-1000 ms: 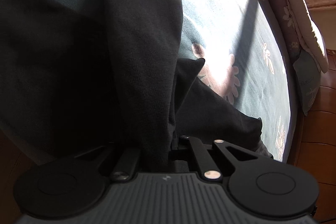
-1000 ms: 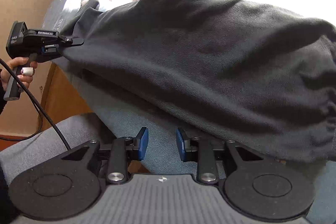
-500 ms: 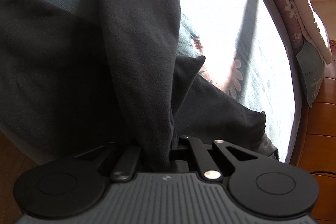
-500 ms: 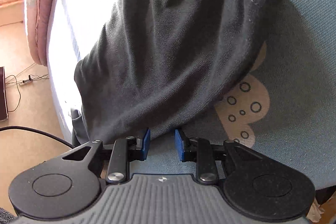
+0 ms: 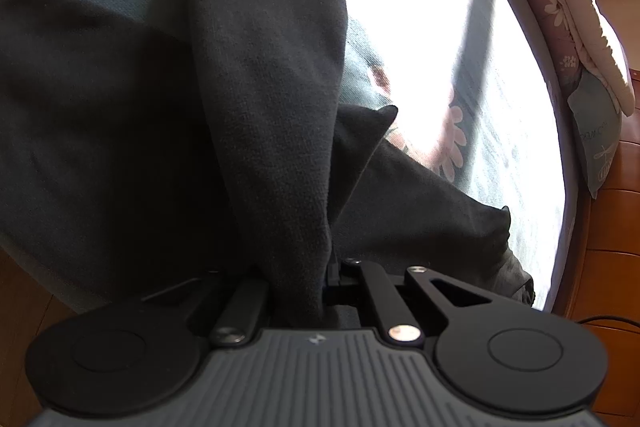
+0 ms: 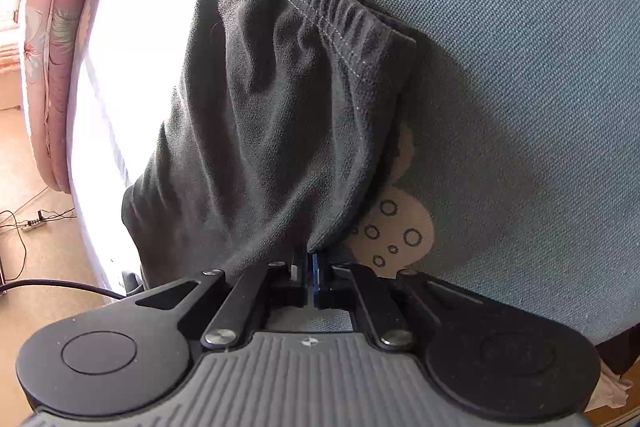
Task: Fold clothes
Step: 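Lower the held pants onto the bed with both grippers, laying the legs flat, then open both grippers and release the pants onto the bed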
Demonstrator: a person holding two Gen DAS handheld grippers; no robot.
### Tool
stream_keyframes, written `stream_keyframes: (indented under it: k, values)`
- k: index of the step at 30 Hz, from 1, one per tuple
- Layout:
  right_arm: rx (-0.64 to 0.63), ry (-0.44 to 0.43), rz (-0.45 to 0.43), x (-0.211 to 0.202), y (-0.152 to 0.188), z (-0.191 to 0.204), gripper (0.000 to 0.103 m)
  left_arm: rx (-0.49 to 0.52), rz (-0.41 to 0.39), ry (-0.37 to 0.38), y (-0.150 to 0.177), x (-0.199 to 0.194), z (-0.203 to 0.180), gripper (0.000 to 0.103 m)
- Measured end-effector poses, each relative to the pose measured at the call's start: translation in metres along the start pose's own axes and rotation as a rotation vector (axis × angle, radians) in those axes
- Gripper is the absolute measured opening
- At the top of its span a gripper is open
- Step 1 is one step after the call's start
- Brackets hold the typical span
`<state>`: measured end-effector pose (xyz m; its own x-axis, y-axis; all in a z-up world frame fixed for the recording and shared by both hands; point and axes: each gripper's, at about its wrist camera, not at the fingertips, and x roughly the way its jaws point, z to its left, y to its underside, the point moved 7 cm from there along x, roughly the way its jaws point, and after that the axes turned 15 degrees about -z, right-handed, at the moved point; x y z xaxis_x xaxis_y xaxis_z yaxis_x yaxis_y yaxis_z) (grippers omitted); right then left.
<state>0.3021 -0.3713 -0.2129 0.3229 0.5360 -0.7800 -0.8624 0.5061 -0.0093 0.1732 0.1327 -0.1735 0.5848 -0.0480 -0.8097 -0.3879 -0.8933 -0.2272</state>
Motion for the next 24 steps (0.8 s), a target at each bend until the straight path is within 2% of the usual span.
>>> stream_keyframes:
  k: [6, 10, 15, 19, 21, 24]
  values:
    - [-0.096, 0.028, 0.006, -0.007, 0.0, 0.023, 0.002, 0.013, 0.013, 0.004, 0.004, -0.004, 0.004, 0.003]
    - [-0.153, 0.081, 0.045, 0.01, 0.009, 0.024, 0.003, 0.037, 0.033, -0.021, 0.016, 0.011, 0.014, 0.003]
    - [-0.233, 0.129, 0.076, 0.025, 0.019, 0.034, 0.003, 0.026, 0.047, -0.011, 0.02, 0.008, 0.019, 0.003]
    - [-0.358, 0.16, 0.115, 0.024, 0.03, 0.051, 0.009, 0.034, 0.075, -0.009, 0.02, -0.005, 0.023, 0.008]
    - [-0.455, 0.182, 0.127, 0.018, 0.036, 0.065, 0.01, 0.059, 0.113, -0.02, 0.021, -0.016, 0.023, 0.011]
    - [-0.62, 0.225, 0.105, 0.006, 0.04, 0.085, 0.017, 0.219, 0.159, -0.064, 0.019, -0.035, 0.014, 0.012]
